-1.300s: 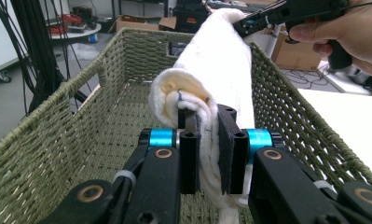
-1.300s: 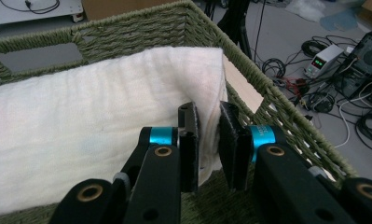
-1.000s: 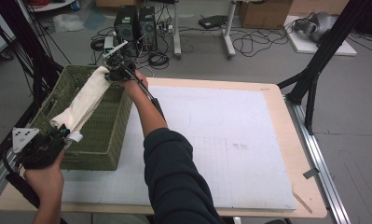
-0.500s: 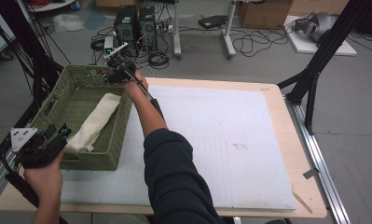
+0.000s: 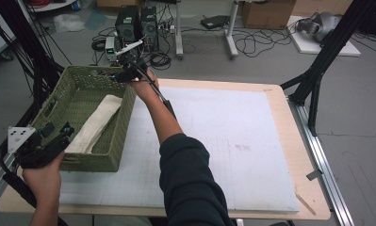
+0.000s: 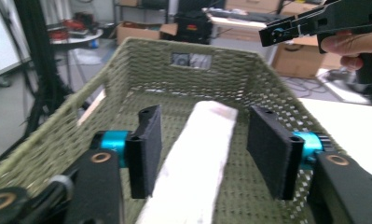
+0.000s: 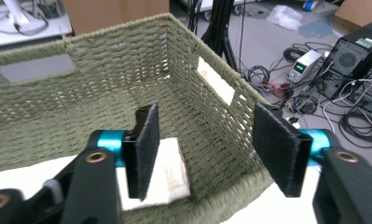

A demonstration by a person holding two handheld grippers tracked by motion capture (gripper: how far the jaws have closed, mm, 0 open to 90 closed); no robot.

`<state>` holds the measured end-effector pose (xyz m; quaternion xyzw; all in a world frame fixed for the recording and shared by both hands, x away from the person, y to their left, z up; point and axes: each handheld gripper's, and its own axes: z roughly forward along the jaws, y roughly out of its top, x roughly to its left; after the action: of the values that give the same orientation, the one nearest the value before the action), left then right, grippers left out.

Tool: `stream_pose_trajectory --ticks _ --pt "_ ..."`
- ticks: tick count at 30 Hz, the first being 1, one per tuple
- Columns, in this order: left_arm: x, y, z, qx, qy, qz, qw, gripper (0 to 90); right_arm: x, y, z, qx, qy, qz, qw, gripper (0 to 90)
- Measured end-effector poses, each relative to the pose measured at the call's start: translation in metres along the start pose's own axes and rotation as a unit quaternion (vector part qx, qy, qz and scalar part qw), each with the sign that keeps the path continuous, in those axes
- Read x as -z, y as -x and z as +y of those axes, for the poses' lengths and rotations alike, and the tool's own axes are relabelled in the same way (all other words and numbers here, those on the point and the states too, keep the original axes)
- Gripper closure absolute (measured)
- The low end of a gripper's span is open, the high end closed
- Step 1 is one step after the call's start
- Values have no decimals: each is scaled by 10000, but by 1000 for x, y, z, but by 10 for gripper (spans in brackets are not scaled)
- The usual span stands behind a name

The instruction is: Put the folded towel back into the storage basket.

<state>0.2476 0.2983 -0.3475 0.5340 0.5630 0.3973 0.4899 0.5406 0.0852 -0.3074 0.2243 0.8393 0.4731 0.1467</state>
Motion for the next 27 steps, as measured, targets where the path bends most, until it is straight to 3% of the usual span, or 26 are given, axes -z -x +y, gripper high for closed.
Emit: stream_pose_trajectory --ticks 2,3,8,11,13,14,16,17,24,25,27 --pt "-2 1 1 45 -15 -195 9998 393 9 2 -3 -76 110 72 9999 359" --pt "-3 1 2 108 23 -268 9996 319 20 4 -8 -72 196 152 9997 342" --pt "-7 4 4 282 75 -681 9973 260 43 9 -17 -33 278 115 9995 314" --pt "-9 10 6 169 89 -809 9965 222 68 16 -28 -143 374 52 9992 264" --pt "-11 15 8 123 91 -965 9952 222 76 19 -32 -191 400 22 9990 256" --pt "-12 19 8 95 88 -1061 9943 222 90 22 -39 -235 480 -5 9986 255" --pt "-14 25 9 24 48 -1159 9933 223 97 23 -43 -254 485 -15 9985 239" --pt "-16 28 9 7 32 -1220 9925 223 108 25 -49 -295 498 -82 9983 211" --pt "-26 46 10 -98 -44 -1658 9861 226 150 35 -77 -296 595 -332 9972 209" --pt "-28 49 10 -103 -51 -1759 9843 227 164 39 -89 -344 602 -406 9968 204" --pt "-31 54 10 -129 -79 -1847 9827 227 171 41 -95 -353 607 -449 9965 202"
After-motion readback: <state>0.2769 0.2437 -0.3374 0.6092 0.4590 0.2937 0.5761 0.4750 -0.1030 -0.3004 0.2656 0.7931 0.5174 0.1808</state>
